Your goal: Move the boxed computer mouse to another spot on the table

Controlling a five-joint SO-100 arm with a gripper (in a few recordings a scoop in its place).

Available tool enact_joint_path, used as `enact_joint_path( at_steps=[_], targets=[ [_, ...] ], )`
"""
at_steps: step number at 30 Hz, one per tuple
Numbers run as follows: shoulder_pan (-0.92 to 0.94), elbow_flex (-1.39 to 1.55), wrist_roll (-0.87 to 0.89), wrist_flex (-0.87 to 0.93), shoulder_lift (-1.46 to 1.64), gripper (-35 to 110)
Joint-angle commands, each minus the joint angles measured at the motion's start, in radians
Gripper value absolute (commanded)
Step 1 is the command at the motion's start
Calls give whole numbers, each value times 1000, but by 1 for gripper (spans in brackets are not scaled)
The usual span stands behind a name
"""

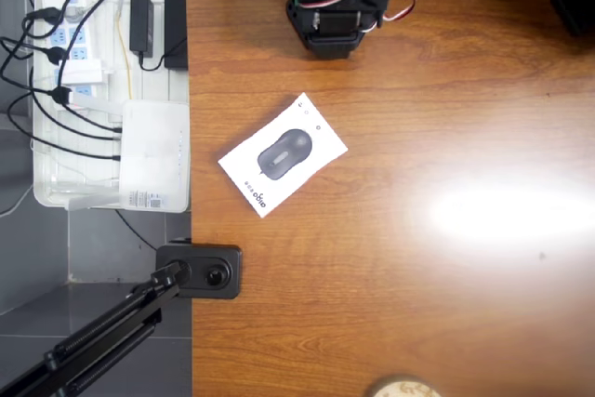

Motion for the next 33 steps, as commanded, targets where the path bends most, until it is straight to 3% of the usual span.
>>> enact_joint_path(
  at_steps=[1, 8, 15, 33],
  targets=[
    [-11, 2, -8, -78, 3, 0],
    [-12, 3, 17, -98, 3, 0],
    [-12, 3, 206, -97, 3, 0],
    [-12, 3, 218, -97, 3, 0]
  ],
)
